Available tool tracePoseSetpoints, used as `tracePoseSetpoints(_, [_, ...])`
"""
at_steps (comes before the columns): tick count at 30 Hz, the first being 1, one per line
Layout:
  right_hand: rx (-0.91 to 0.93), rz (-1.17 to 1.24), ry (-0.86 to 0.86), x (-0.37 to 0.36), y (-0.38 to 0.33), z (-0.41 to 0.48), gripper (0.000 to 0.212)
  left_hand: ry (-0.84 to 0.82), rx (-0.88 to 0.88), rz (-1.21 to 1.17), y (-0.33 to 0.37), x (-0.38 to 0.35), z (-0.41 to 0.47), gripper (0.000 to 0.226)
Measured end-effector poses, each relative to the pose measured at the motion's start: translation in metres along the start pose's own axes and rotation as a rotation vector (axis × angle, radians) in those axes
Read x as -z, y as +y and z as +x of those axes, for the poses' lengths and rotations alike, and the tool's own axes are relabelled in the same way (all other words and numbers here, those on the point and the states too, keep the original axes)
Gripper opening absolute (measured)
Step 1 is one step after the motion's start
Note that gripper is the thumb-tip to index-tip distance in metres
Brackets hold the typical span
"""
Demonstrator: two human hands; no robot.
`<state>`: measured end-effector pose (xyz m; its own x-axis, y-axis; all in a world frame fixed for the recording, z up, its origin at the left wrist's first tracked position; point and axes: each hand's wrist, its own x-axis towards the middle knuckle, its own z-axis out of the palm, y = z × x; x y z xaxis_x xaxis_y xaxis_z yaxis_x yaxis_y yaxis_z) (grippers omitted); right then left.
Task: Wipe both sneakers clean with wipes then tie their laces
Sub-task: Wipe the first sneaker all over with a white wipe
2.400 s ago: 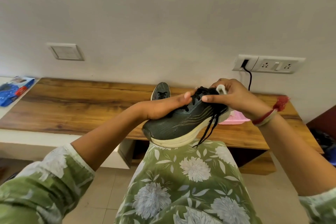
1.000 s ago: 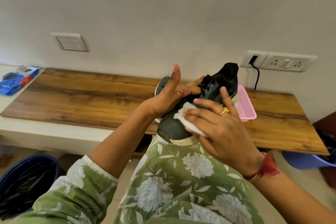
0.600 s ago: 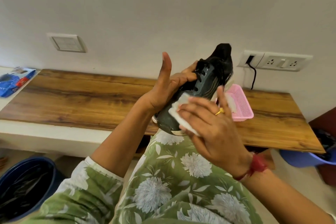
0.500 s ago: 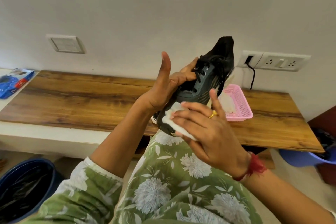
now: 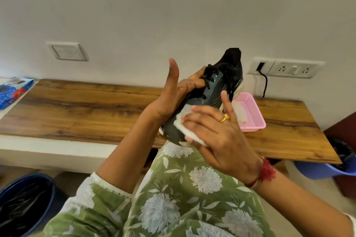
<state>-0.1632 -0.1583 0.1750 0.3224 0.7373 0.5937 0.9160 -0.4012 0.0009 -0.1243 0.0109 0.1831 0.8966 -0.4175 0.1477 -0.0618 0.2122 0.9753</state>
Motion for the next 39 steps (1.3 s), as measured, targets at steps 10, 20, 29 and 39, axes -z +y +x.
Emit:
tracePoseSetpoints(10, [-0.009, -0.007, -0.012, -0.001, 0.004, 0.011, 0.030, -0.024, -0.041, -0.005, 0.004, 0.012, 0.004, 0.131])
tracePoseSetpoints(20, [-0.102, -0.033, 0.055, -0.023, 0.003, 0.032, 0.032, 0.014, -0.045, -0.125, 0.003, 0.040, 0.003, 0.133])
tracePoseSetpoints(29, [-0.559, 0.984, 0.155, -0.017, -0.006, 0.047, 0.039, 0.078, -0.058, -0.128, 0.007, 0.053, 0.009, 0.121])
tracePoseSetpoints(39, [-0.007, 0.110, -0.002, -0.010, 0.060, 0.017, 0.036, -0.017, -0.004, 0.044, 0.003, 0.012, 0.034, 0.134])
